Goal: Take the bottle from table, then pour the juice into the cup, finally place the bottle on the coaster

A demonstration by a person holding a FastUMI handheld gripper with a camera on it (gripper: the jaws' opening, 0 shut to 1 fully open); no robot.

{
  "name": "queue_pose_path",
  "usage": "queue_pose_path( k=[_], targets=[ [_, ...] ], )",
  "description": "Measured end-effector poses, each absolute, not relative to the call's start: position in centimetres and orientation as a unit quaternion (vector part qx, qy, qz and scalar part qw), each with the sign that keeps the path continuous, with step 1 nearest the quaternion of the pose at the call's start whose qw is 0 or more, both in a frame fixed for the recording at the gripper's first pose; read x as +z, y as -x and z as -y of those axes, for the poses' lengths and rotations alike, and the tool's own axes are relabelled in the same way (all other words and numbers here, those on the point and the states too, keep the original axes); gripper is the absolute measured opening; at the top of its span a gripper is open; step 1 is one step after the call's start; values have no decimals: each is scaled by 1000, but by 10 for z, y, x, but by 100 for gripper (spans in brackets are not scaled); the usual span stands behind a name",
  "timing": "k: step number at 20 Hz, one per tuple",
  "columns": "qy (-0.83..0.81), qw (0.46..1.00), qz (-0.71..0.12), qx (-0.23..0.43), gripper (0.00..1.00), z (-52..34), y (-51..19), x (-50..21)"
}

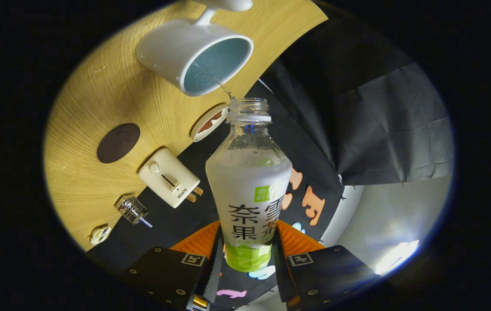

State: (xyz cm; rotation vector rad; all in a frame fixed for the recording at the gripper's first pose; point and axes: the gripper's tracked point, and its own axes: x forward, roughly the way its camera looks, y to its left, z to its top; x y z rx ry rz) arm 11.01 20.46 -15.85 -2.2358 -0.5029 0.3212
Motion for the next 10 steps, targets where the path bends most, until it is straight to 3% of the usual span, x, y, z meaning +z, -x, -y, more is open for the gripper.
queue_pose_path(
  k=[5, 10],
  targets=[
    [880, 412, 201, 126, 55, -207, -112, -154],
    [859, 463, 159, 148, 55, -197, -112, -178]
  ],
)
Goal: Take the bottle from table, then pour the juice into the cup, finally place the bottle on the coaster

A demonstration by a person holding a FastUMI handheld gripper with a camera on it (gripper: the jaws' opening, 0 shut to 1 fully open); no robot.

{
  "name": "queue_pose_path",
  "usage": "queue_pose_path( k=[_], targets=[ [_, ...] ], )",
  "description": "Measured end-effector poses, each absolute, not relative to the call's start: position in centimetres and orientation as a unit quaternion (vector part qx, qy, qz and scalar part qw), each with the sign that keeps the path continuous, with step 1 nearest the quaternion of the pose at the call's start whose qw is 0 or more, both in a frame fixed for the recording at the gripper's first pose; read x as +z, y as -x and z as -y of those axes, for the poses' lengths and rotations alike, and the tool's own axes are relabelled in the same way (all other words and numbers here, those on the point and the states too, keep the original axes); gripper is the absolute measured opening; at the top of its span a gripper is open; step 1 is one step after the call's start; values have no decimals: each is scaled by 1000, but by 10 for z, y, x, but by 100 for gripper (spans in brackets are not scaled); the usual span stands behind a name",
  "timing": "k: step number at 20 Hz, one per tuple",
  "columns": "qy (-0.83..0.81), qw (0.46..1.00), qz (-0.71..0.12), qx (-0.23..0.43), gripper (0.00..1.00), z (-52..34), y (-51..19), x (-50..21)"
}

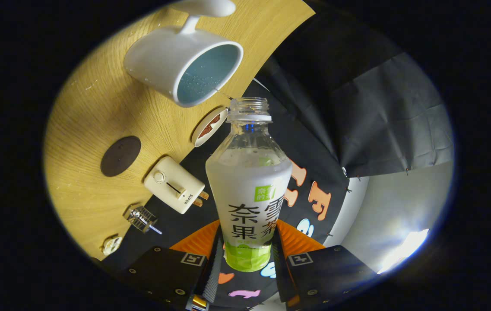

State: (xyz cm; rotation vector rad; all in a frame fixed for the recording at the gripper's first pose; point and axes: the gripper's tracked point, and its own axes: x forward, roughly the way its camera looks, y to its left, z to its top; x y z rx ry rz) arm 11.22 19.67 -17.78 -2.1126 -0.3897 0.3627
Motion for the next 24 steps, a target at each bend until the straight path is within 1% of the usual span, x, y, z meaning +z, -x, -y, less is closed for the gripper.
queue_pose_path(
  k=[5, 10, 14, 16, 18, 20, 24],
  targets=[
    [809, 552, 57, 194, 55, -181, -108, -219],
    [716, 657, -45, 234, 55, -172, -101, -252],
    [569, 782, -123, 223, 56, -166, -96, -278],
    [500, 827, -146, 210, 55, -164, -103, -279],
    [422, 867, -178, 194, 55, -159, -123, -277],
    [344, 901, -193, 178, 56, -160, -139, -270],
    [218, 942, -214, 139, 56, -153, -162, -267]
  ],
)
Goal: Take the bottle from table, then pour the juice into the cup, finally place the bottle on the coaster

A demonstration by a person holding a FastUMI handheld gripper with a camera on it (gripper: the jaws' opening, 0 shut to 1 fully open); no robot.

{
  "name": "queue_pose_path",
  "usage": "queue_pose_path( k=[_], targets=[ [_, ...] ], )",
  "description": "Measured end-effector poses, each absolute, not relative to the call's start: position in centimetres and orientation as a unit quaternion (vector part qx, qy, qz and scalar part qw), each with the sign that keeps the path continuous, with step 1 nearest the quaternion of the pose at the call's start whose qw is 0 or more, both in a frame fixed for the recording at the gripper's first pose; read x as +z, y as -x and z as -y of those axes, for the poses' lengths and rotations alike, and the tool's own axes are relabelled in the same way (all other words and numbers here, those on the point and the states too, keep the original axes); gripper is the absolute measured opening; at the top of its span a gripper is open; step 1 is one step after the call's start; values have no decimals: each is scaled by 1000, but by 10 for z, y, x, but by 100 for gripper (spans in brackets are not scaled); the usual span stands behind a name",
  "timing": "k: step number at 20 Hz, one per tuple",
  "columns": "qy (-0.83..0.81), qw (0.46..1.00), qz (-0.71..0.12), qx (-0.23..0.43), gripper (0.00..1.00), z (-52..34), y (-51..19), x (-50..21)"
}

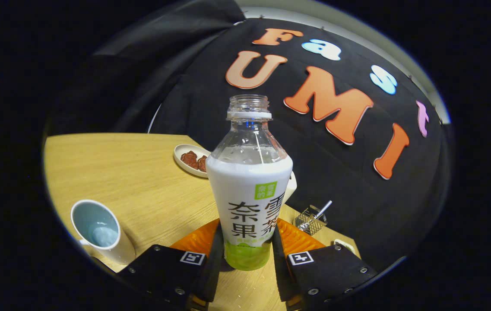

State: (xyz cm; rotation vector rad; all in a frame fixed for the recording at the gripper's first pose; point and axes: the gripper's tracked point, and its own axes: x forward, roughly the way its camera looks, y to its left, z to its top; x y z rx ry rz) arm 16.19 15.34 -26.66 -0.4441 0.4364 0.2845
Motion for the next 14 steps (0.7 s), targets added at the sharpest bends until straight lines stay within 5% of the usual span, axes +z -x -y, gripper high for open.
queue_pose_path(
  k=[9, 14],
  targets=[
    [-41, 953, -286, 95, 56, -146, -192, -308],
    [-29, 951, -293, 98, 56, -151, -185, -326]
  ],
)
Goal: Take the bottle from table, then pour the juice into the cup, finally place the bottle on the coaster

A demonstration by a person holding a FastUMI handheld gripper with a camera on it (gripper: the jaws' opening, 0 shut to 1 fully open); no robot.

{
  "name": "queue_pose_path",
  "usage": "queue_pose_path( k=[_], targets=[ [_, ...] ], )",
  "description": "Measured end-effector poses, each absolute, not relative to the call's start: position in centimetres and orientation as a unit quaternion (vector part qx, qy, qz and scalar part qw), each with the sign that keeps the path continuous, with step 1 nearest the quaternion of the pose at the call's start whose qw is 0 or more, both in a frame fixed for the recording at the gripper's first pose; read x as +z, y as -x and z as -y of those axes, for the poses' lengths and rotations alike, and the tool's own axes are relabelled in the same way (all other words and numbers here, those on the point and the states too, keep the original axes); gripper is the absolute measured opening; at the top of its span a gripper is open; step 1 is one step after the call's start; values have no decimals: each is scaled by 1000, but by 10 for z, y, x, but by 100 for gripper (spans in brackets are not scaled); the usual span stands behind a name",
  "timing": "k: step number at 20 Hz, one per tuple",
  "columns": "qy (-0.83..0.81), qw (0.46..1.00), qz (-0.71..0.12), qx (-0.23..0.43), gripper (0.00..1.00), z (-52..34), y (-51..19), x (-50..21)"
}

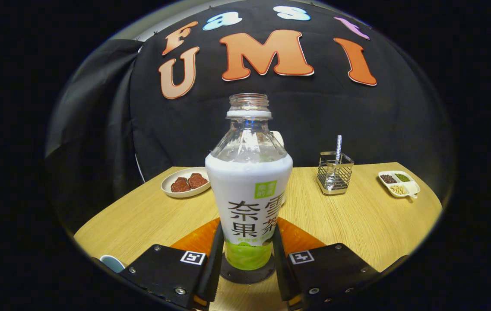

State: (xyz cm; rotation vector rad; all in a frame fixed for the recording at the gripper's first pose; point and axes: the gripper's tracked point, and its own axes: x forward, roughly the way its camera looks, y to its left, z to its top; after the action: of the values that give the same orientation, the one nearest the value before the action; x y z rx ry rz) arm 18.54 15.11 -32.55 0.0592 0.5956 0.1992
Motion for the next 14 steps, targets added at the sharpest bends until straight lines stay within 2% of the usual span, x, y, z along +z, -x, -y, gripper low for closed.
queue_pose_path(
  k=[8, 14],
  targets=[
    [10, 954, -283, 101, 56, -158, -171, -344],
    [-5, 946, -302, 119, 75, -163, -162, -352]
  ],
)
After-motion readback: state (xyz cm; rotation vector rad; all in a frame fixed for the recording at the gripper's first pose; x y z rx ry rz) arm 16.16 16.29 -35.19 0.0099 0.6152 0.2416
